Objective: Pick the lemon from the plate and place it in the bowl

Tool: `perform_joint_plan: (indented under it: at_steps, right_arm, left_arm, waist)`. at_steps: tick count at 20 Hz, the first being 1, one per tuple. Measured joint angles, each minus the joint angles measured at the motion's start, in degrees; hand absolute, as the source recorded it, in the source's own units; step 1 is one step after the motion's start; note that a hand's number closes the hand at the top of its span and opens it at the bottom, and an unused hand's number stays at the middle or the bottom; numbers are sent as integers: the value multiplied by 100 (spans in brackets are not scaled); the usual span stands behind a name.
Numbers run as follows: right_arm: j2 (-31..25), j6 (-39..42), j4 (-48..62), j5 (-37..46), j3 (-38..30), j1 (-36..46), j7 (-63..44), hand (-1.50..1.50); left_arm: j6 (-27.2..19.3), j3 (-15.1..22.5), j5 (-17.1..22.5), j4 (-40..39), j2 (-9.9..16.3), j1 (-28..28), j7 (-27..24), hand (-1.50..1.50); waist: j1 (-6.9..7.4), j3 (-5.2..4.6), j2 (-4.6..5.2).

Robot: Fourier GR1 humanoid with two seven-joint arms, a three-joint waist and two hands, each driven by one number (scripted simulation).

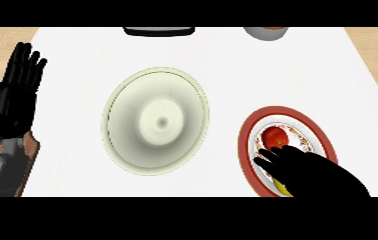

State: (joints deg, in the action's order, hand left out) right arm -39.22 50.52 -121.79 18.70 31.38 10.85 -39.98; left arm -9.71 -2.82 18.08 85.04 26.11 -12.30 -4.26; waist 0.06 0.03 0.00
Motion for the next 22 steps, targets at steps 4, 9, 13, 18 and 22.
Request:
perform_joint_plan:
  at_steps: [4, 9, 13, 18, 22]
  right_arm:
    - [-79, -121, 405, 624, -136, -131, 770, -150]
    - [130, -328, 973, 1250, -159, -110, 1544, -150]
    - [171, -440, 1094, 1587, -197, -288, 2053, -150]
    - [424, -505, 1455, 2095, -132, -270, 2460, -150]
    - [612, -624, 1744, 2514, -94, -356, 2664, -150]
  left_arm:
    - [155, -168, -1, 33, 38, 6, 105, 0]
    - [314, -285, -121, -99, -65, -45, 40, 0]
    - [350, -337, -239, -45, -185, 38, 26, 0]
    - [431, -439, -365, -135, -281, -49, 47, 0]
    - [390, -473, -491, 31, -386, -46, 196, 0]
  waist:
    - [0, 2, 1]
    - [4, 0, 2]
    - [-4, 0, 0]
    - [-2, -1, 0]
    - [-1, -2, -2]
